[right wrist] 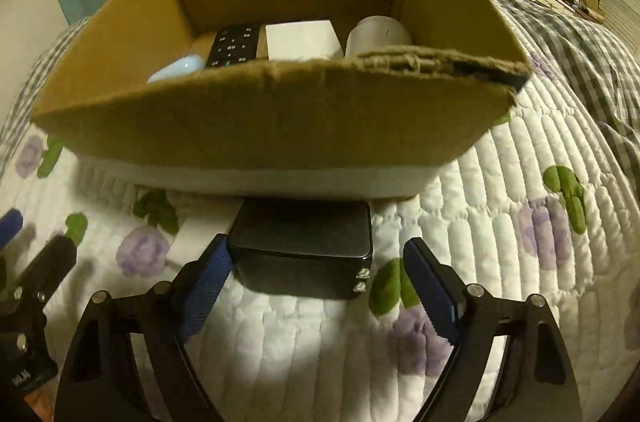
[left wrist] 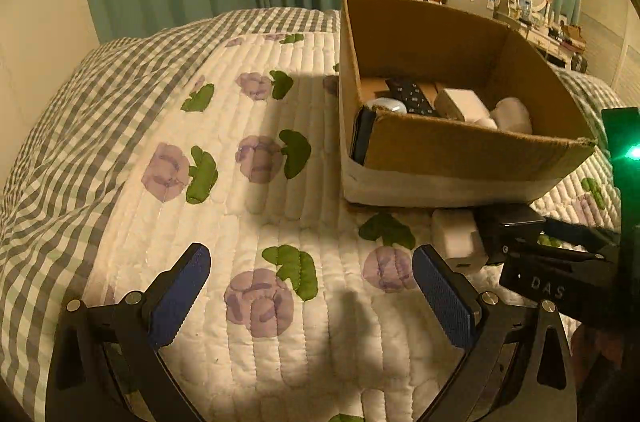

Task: Organize rigid objects
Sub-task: 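Grasp the black charger with the right tool while the left tool grasps the white charger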

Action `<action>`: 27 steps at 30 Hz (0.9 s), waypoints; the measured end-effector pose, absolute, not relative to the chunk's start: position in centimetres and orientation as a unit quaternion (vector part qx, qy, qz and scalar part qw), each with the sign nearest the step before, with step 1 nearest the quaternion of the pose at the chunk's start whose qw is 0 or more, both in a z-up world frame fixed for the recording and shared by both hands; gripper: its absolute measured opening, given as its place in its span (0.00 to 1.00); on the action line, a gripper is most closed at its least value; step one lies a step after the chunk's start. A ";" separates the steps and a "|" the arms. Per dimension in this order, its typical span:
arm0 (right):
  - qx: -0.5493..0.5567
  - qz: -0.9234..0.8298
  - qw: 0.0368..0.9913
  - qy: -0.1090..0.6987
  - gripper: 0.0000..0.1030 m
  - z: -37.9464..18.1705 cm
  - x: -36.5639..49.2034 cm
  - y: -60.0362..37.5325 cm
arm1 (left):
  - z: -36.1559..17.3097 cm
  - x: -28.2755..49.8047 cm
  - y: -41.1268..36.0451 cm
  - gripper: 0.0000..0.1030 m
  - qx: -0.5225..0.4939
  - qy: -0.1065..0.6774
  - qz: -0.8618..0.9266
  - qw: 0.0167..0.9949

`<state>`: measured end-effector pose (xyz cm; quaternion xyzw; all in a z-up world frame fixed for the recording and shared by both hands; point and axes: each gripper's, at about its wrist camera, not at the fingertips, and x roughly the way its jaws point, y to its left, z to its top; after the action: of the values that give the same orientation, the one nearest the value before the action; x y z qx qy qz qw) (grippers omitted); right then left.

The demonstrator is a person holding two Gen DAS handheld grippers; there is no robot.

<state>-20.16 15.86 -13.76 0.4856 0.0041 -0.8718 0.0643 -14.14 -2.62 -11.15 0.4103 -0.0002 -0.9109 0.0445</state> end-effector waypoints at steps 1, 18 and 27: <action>0.487 -0.871 0.072 -0.008 0.71 -13.8 -20.2 16.0 | -11.1 -14.1 -2.6 1.00 0.411 0.001 -0.911 0.043; 0.440 -0.897 -0.006 -0.042 0.66 -10.7 -16.8 23.0 | -12.3 -15.6 4.4 0.87 0.427 -0.020 -0.904 -0.013; 0.442 -0.896 0.006 -0.032 0.66 -10.7 -17.7 22.4 | -15.5 -17.9 6.6 0.65 0.462 -0.021 -0.885 -0.050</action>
<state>-17.71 22.42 -10.69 0.4420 -0.0318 -0.8964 0.0058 -17.88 6.58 -15.50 0.4623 -0.0209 -0.8851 -0.0499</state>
